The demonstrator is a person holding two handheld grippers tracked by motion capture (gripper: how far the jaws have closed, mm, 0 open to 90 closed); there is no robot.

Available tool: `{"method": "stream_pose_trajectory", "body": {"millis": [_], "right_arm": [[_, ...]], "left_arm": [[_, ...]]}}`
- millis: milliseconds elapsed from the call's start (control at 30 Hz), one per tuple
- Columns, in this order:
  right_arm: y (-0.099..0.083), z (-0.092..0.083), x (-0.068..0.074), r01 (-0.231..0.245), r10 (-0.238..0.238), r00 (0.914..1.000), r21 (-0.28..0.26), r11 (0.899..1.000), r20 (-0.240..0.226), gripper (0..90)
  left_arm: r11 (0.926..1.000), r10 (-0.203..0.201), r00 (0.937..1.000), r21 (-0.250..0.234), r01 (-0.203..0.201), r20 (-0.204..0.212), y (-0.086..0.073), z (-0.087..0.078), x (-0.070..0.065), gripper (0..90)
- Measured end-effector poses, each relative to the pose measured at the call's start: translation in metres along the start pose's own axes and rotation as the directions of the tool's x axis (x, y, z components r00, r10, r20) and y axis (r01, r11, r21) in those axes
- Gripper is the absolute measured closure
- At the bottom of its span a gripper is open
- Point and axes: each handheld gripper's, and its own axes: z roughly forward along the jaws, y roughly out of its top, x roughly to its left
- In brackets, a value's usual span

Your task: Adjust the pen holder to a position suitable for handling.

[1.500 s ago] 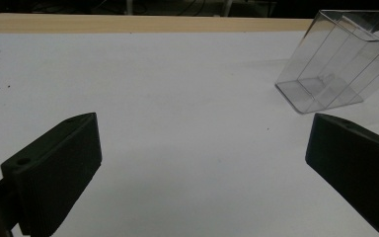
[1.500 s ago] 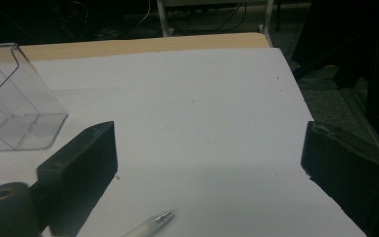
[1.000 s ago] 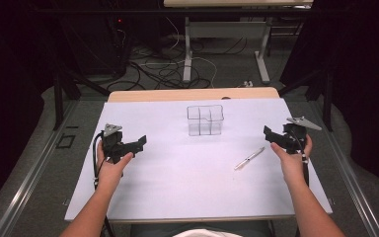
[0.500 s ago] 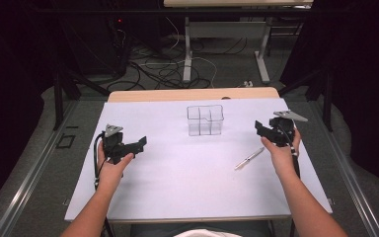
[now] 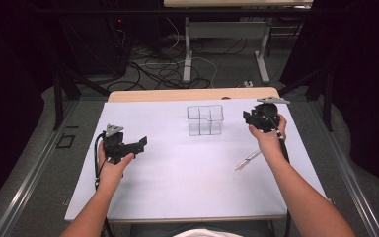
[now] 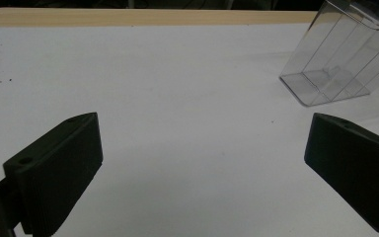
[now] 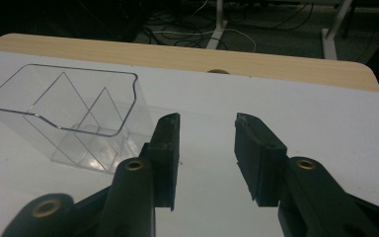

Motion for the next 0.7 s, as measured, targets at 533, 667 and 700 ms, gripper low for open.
{"method": "stream_pose_trajectory", "body": {"millis": [533, 667, 700], "right_arm": [[0.029, 0.031, 0.033, 0.103, -0.103, 0.9946, 0.047, 0.994, -0.003, 88.2], [0.033, 0.040, 0.036, 0.102, -0.102, 0.9948, 0.071, 0.992, -0.002, 89.9], [0.034, 0.046, 0.037, 0.102, -0.103, 0.9947, 0.078, 0.992, 0.002, 89.9]], "left_arm": [[1.0000, 0.003, 1.0000, 0.001, -0.003, 0.000, -0.001, 0.001, 0.000, 1.2], [1.0000, 0.006, 1.0000, 0.005, -0.006, 0.001, -0.001, 0.002, 0.000, 1.2], [1.0000, 0.007, 1.0000, 0.005, -0.007, 0.001, -0.001, 0.002, -0.001, 1.2]]}}
